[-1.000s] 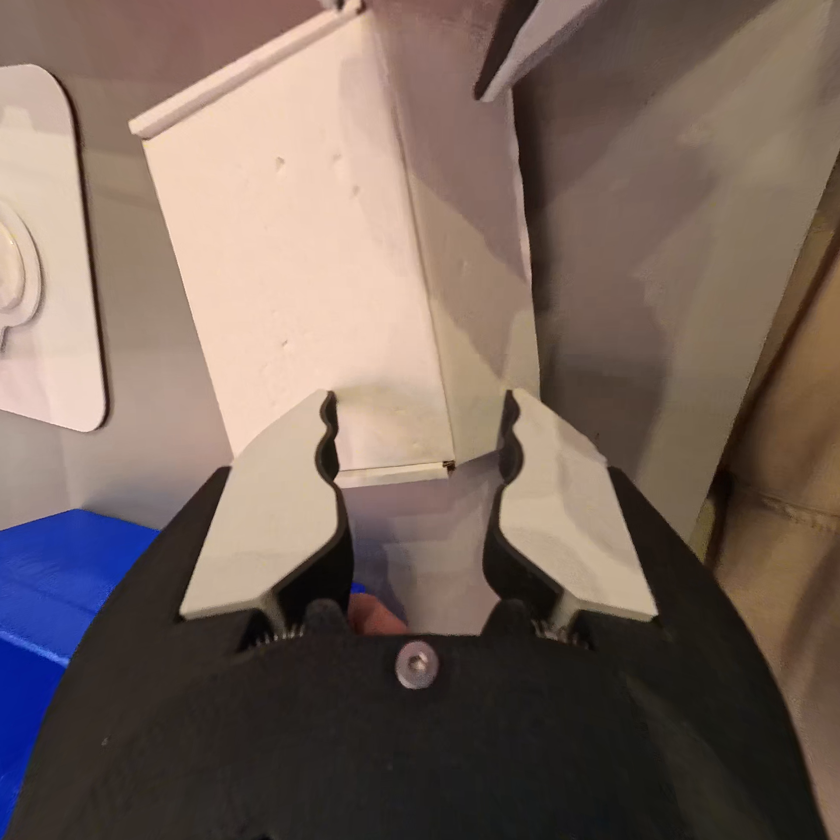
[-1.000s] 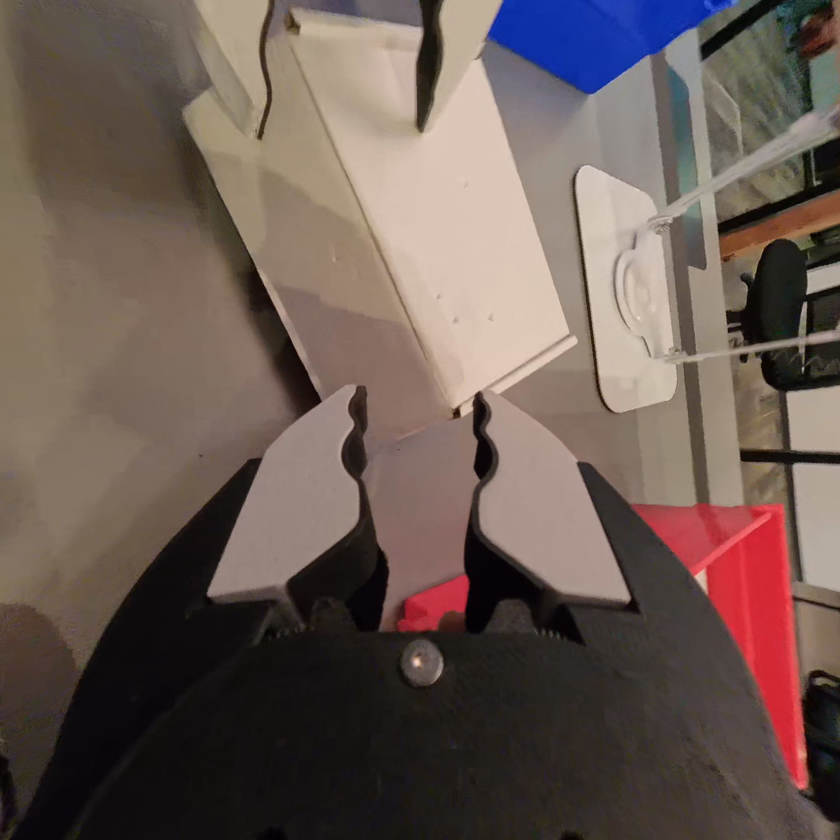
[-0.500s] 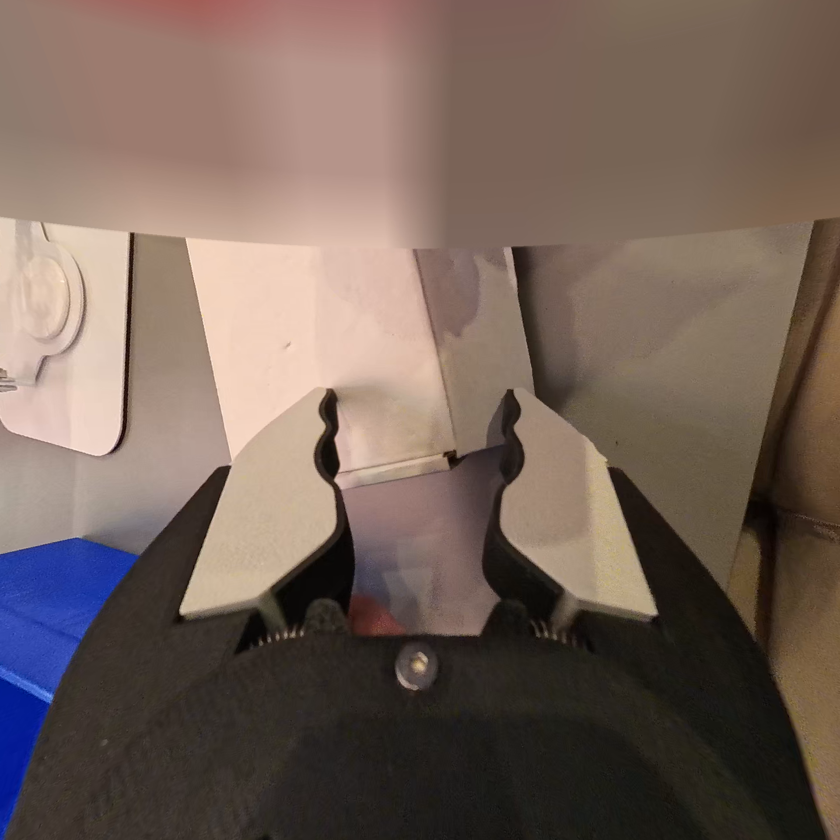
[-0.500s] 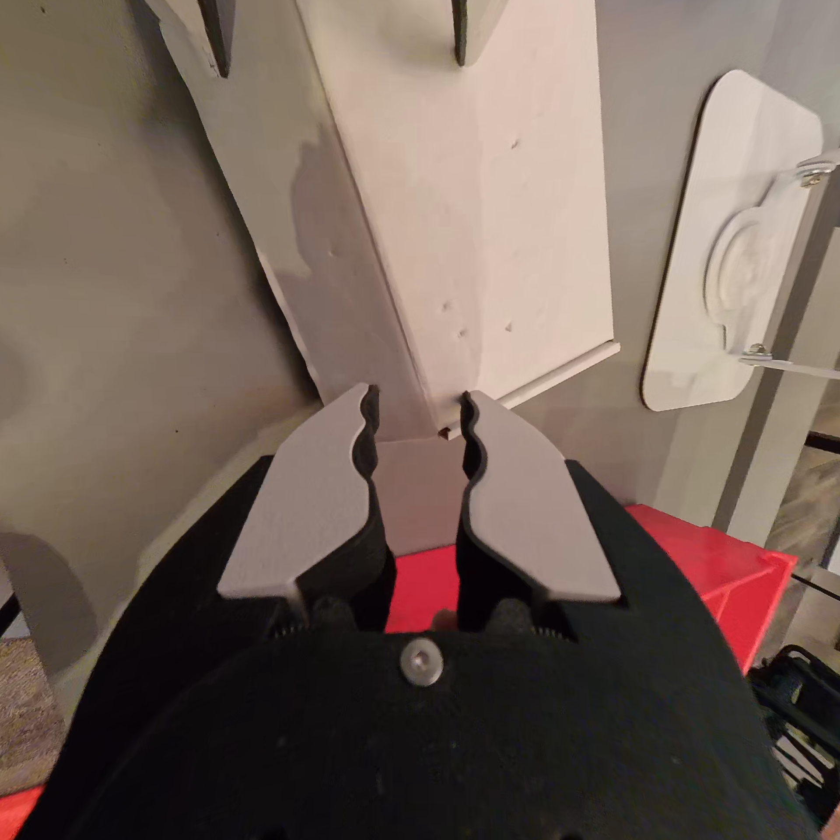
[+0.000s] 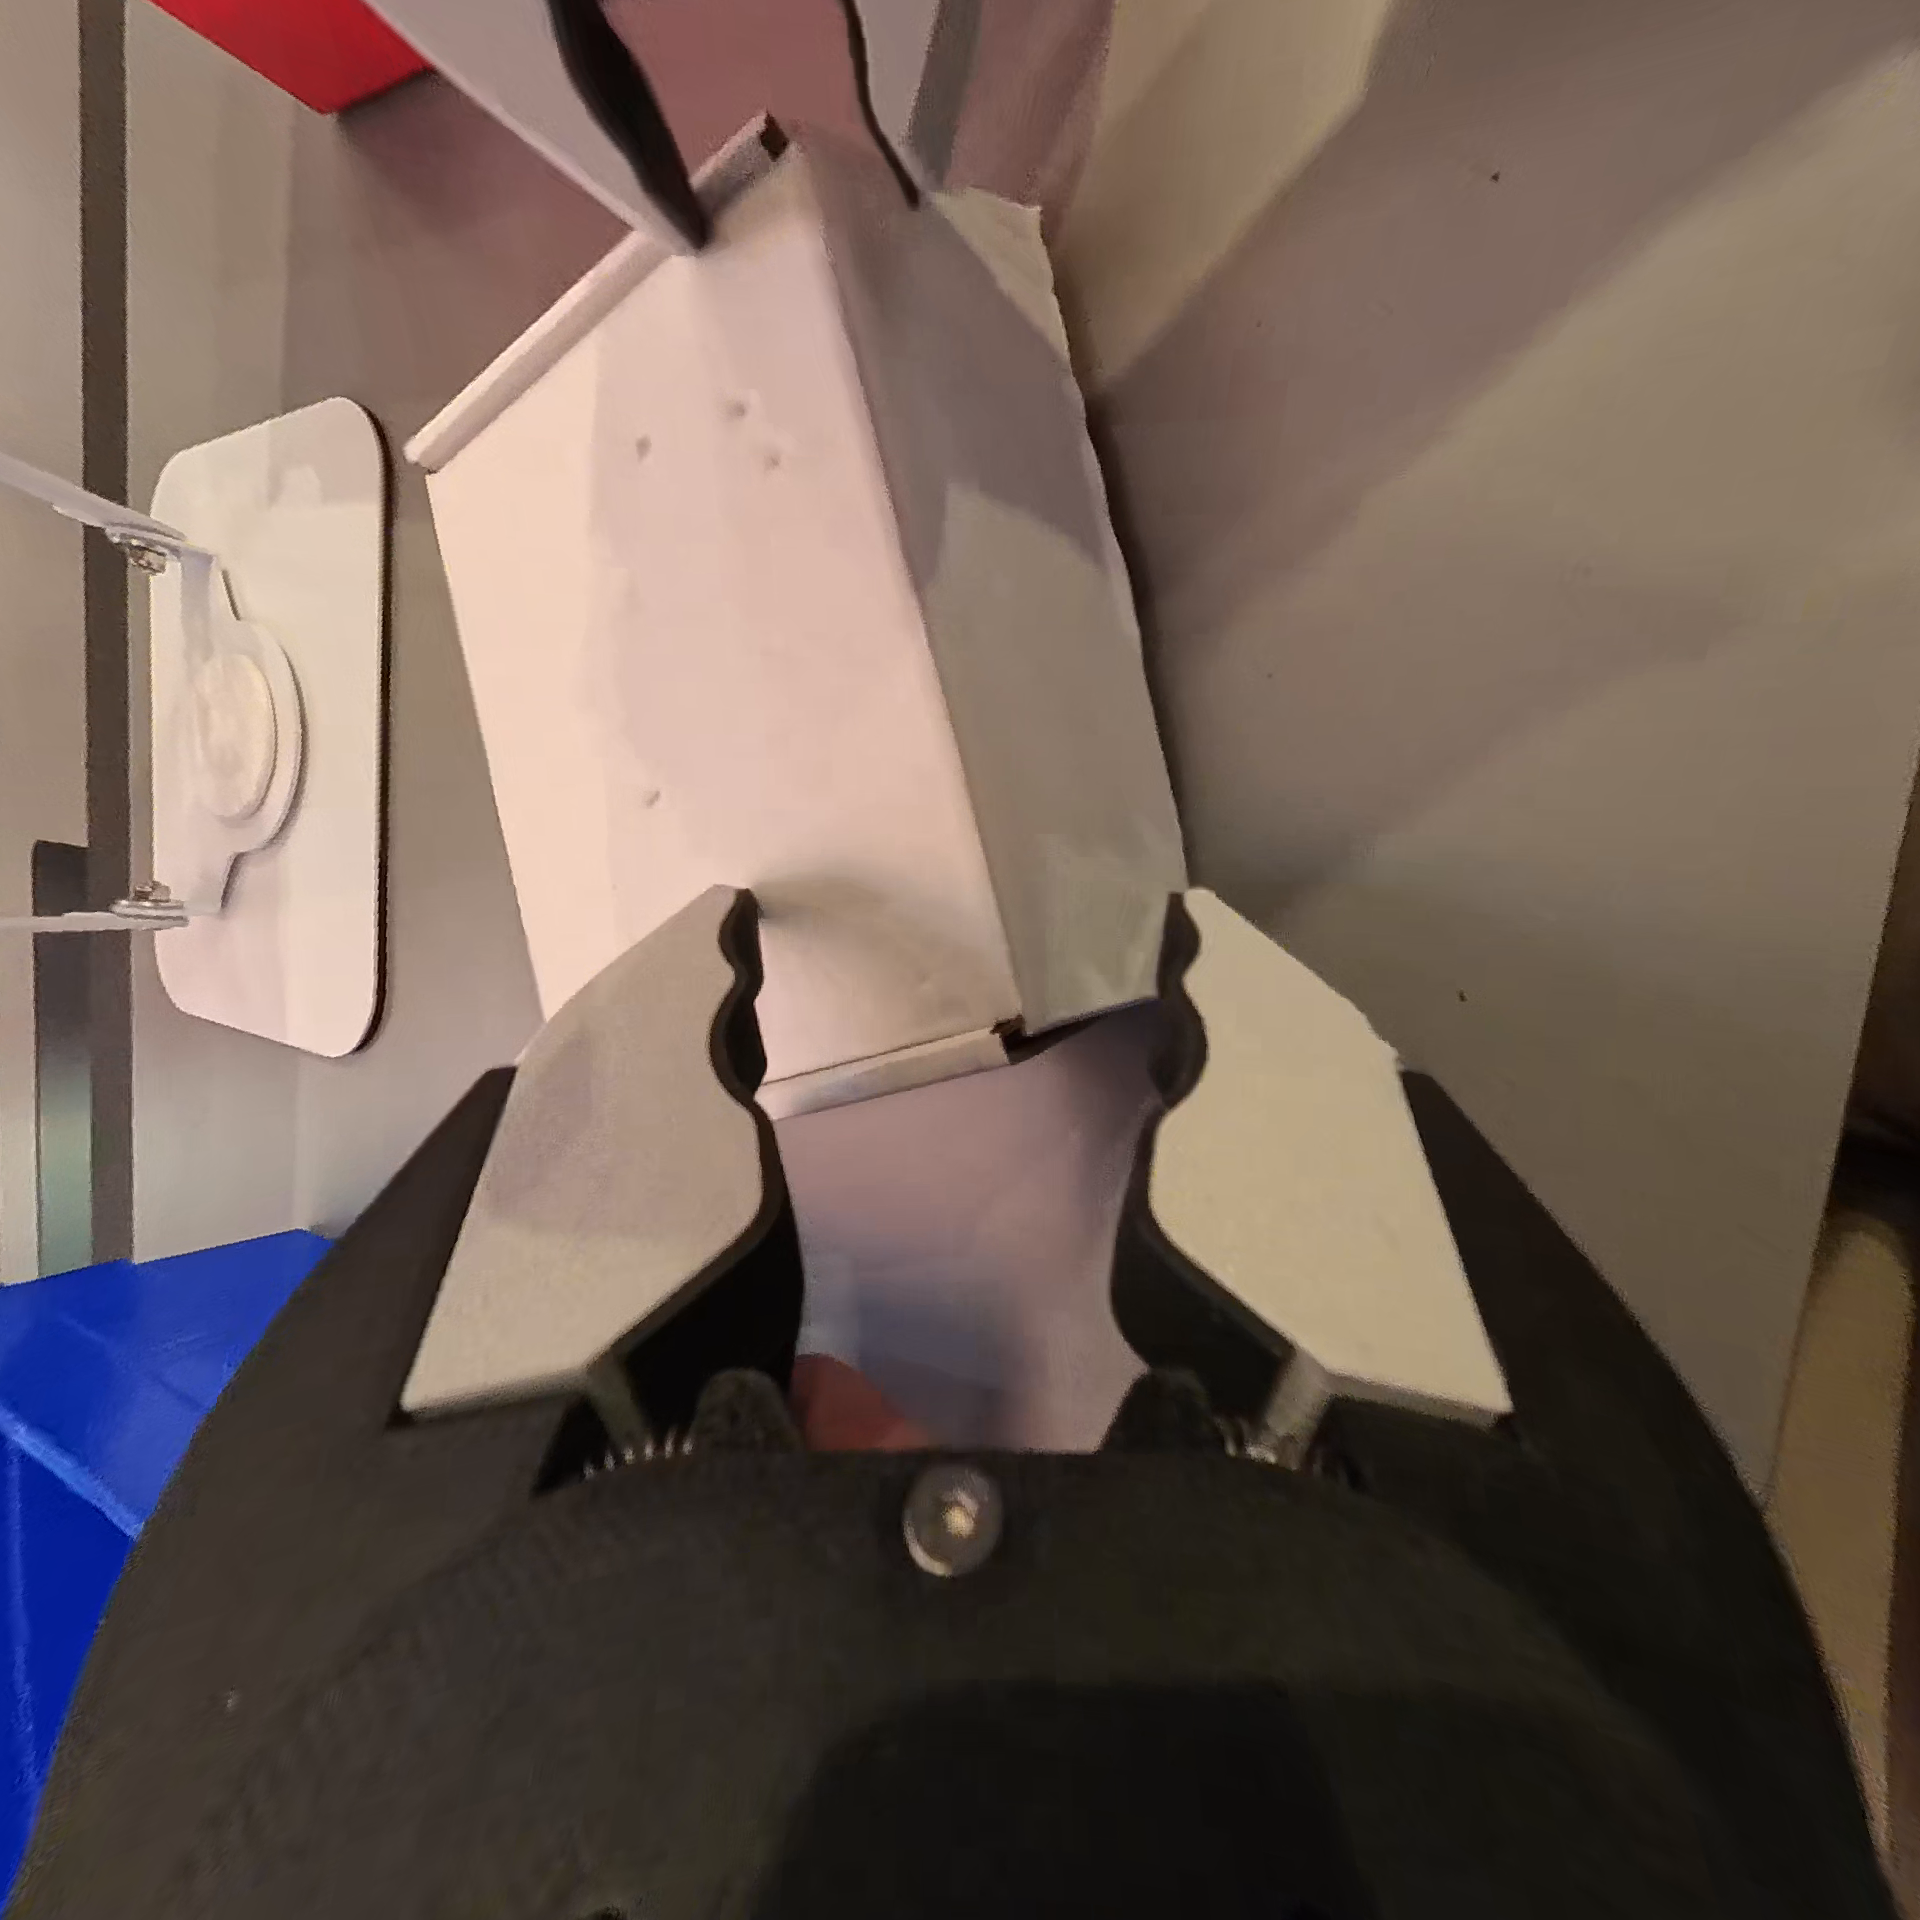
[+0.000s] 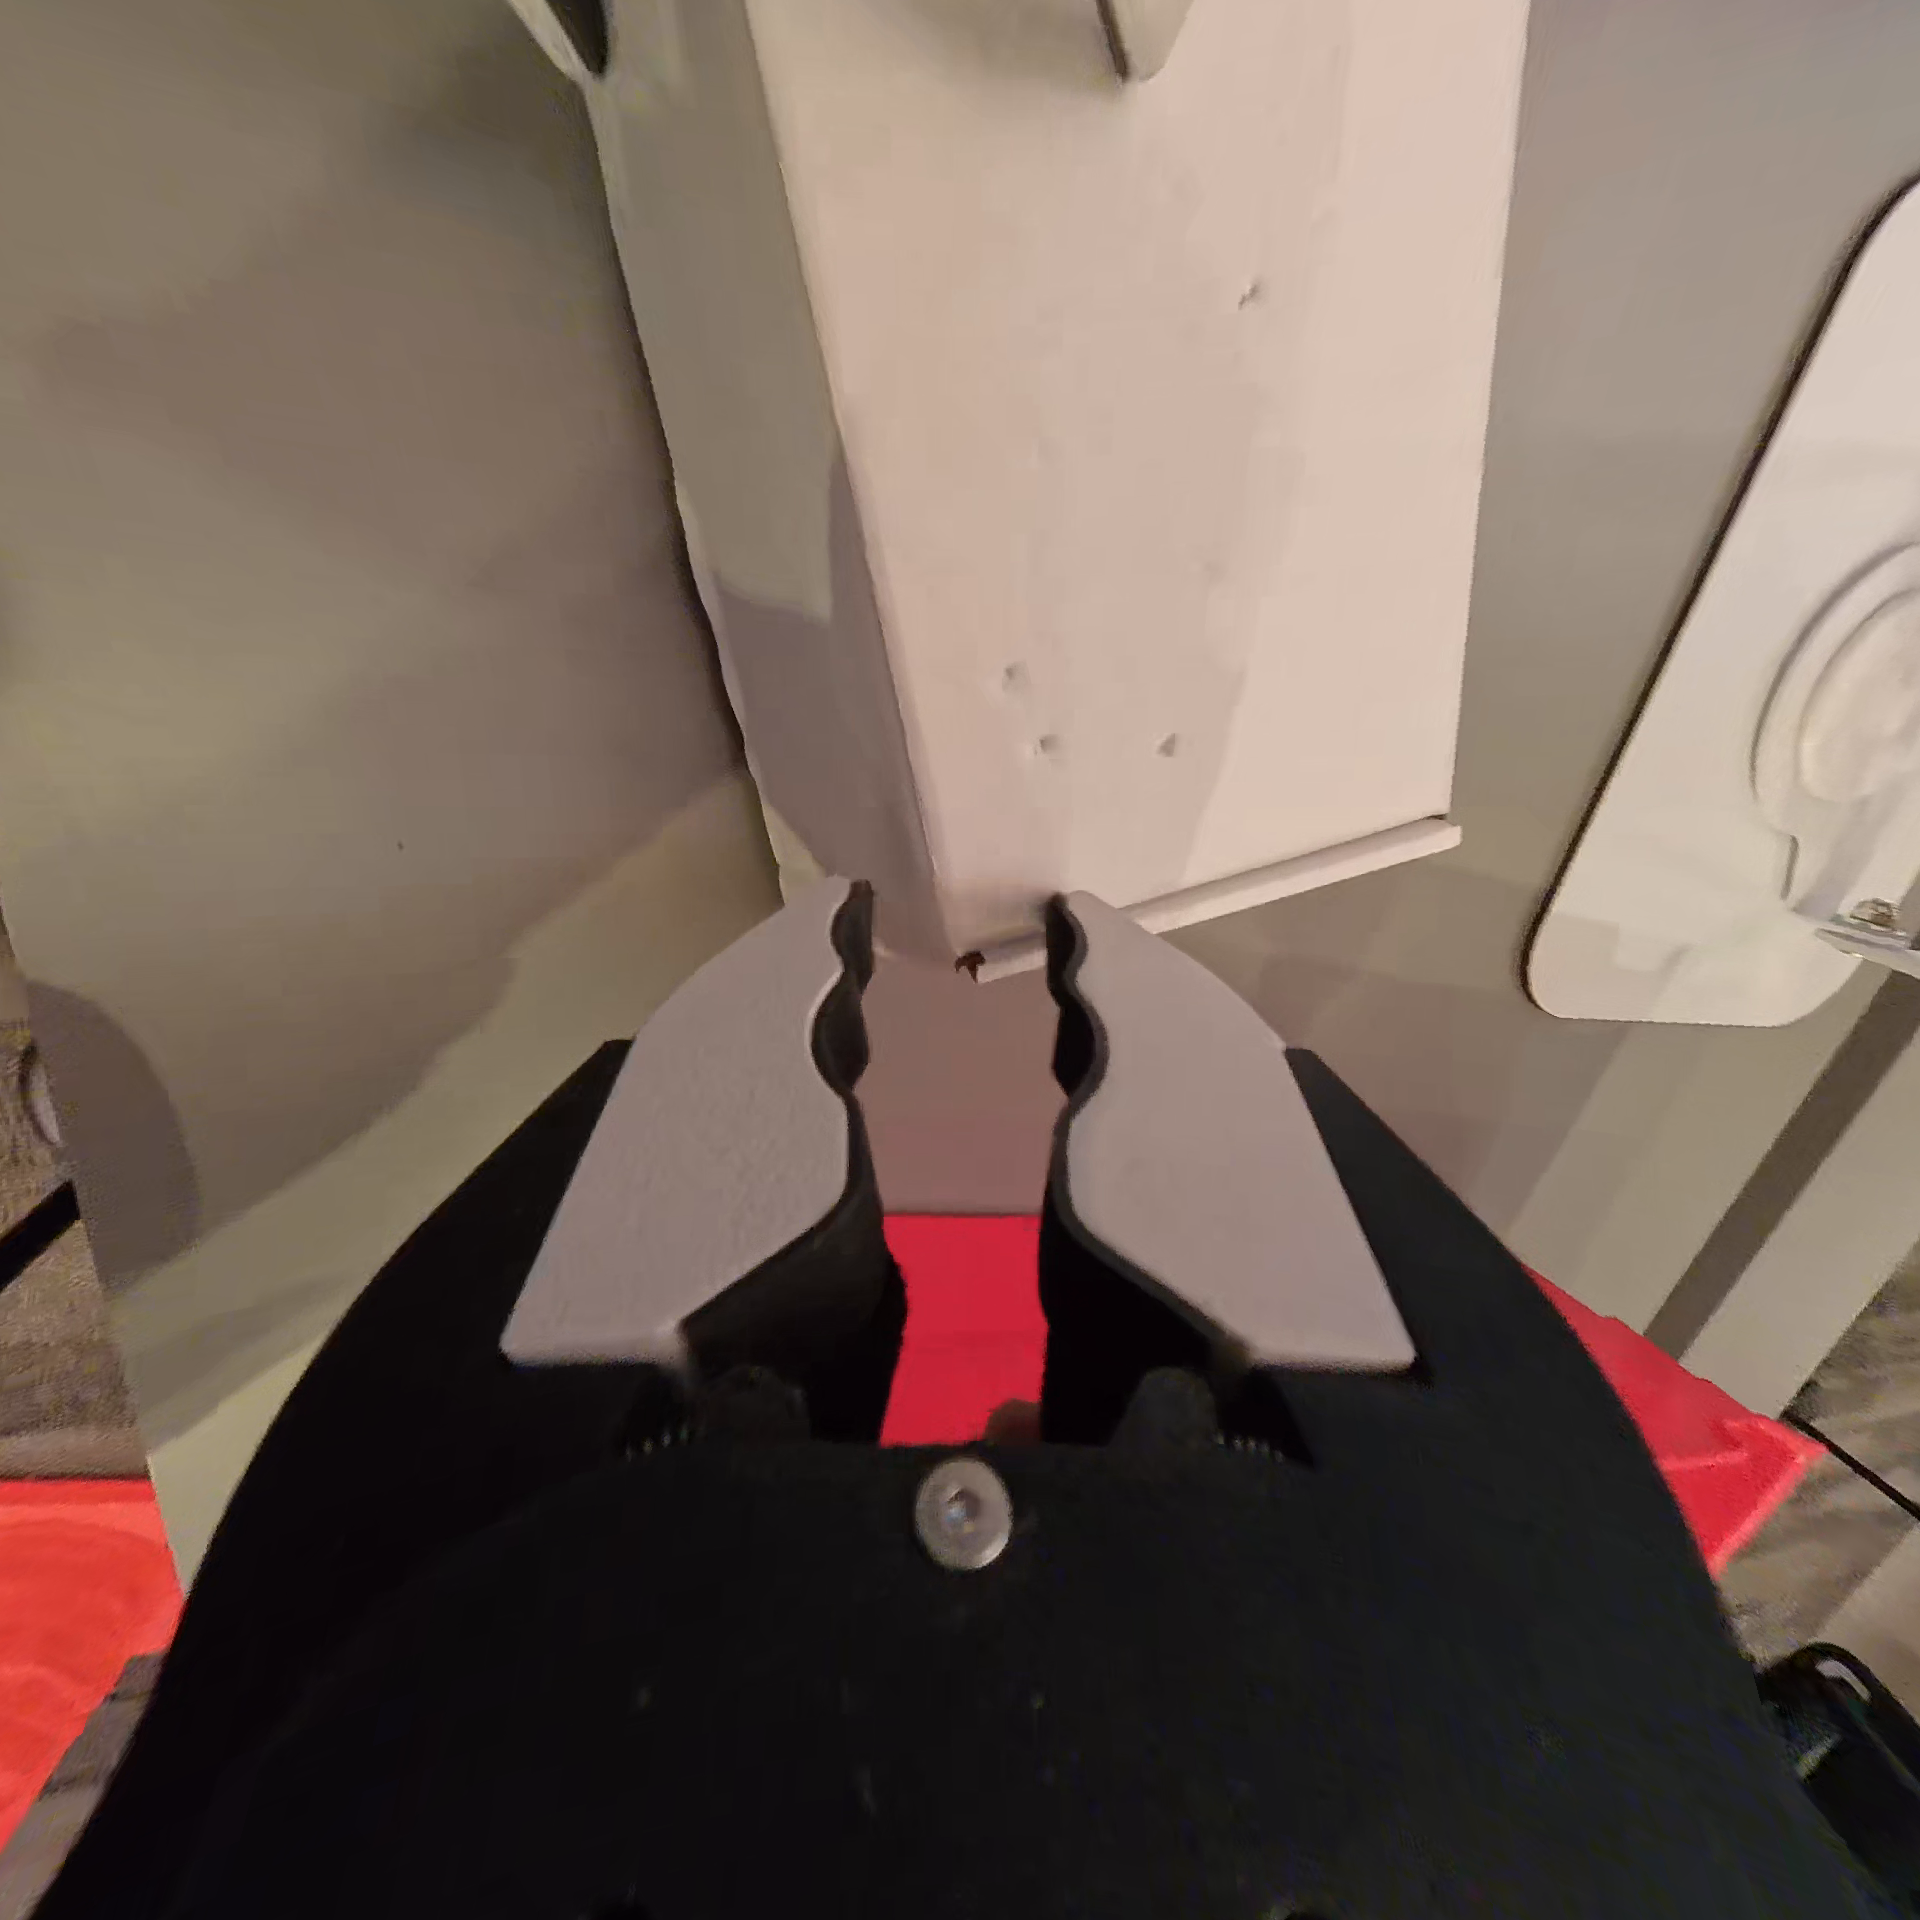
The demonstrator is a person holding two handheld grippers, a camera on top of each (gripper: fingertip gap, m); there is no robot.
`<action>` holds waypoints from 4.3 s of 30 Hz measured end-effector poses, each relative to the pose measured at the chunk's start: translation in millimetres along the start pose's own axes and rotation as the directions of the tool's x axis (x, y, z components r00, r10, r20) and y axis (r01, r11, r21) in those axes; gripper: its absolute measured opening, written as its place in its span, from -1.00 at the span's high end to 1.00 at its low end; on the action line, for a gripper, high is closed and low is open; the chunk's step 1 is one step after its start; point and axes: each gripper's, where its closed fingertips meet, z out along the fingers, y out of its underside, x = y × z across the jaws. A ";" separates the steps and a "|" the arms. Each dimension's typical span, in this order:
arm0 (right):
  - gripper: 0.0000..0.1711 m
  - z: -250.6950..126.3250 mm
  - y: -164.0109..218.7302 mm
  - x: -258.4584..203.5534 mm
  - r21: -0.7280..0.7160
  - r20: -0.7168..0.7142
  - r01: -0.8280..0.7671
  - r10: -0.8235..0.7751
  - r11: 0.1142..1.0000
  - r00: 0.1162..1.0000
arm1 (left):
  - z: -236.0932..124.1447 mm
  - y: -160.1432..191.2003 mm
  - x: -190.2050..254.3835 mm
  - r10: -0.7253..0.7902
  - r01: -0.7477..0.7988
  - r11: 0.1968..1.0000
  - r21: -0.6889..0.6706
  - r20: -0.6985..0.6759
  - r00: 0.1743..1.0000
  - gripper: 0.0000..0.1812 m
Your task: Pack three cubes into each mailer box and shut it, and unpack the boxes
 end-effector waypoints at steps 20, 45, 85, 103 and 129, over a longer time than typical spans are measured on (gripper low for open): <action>0.10 27.0 14.6 29.7 -0.204 -0.217 0.117 -0.162 0.972 0.963 | 6.9 2.9 -5.2 0.076 -0.079 0.997 0.015 0.141 0.987 0.24; -0.13 36.6 8.9 49.4 -0.189 -0.290 0.161 -0.212 0.969 0.933 | 9.4 -1.6 -10.7 0.041 -0.059 0.994 0.093 0.190 0.981 0.30; -0.14 32.1 0.9 24.2 -0.239 -0.252 0.086 -0.147 0.967 0.956 | -6.1 24.1 -19.3 0.005 -0.014 0.999 0.037 0.249 0.969 0.41; -0.62 21.7 -43.2 26.4 -0.031 0.000 -0.039 0.039 0.999 0.999 | -6.7 22.4 -18.4 0.061 -0.072 0.997 0.034 0.265 0.962 0.45; -0.70 64.8 -60.2 22.8 -0.194 0.111 -0.018 0.040 0.981 0.993 | -9.5 21.3 -13.2 -0.021 0.009 0.998 0.063 0.189 0.982 0.37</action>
